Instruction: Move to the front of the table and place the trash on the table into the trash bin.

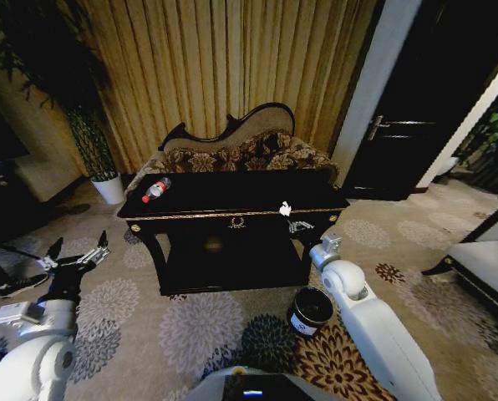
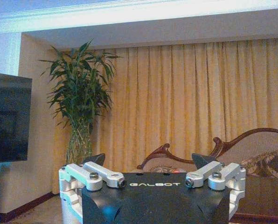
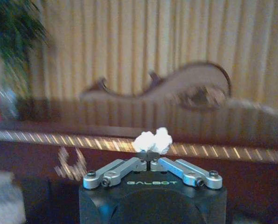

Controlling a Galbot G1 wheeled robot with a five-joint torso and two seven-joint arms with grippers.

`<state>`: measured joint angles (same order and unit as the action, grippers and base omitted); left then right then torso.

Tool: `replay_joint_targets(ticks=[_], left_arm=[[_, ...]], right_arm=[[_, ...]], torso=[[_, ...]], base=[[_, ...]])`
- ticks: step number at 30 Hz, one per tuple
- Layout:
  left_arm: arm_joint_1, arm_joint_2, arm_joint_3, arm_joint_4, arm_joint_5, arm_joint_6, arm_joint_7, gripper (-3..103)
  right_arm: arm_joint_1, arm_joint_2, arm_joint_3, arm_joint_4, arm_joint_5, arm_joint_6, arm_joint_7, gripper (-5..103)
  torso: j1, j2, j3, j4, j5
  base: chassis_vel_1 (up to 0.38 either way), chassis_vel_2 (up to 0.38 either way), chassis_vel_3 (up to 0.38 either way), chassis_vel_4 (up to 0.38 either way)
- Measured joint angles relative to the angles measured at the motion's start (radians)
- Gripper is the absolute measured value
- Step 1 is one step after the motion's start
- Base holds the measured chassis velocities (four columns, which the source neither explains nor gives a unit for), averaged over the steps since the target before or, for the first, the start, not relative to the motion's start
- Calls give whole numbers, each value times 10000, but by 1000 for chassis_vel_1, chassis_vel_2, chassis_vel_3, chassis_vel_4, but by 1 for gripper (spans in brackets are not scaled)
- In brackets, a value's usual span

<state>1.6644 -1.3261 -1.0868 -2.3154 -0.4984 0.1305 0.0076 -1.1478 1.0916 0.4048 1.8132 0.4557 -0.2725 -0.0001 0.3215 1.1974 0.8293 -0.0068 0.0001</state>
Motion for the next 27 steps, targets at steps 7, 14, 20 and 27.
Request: replay_joint_targets(ticks=[7, 14, 20, 27], left_arm=[[-119, -116, -40, 3, -155, 29, -5, 100], [-183, -188, -106, 325, -391, -78, 12, 100], [-126, -120, -341, 327, -736, -200, 38, 100], [48, -58, -461, 301, -733, -436, 57, 100]], right_arm=[[-385, -77, 276, -1881, -943, 497, 0, 0], [-580, -175, 419, -3767, -1522, 307, 1, 0], [17, 149, 379, -5963, -2327, 361, -1, 0], [712, 359, 422, -7309, -2878, 384, -1, 0]], torso=[[0, 0, 0, 3, 0], [-1, 1, 0, 2, -2], [0, 0, 0, 2, -1], [-1, 0, 0, 6, -1]], base=[[0, 0, 0, 0], [0, 0, 0, 0], [0, 0, 0, 0], [0, 0, 0, 0]])
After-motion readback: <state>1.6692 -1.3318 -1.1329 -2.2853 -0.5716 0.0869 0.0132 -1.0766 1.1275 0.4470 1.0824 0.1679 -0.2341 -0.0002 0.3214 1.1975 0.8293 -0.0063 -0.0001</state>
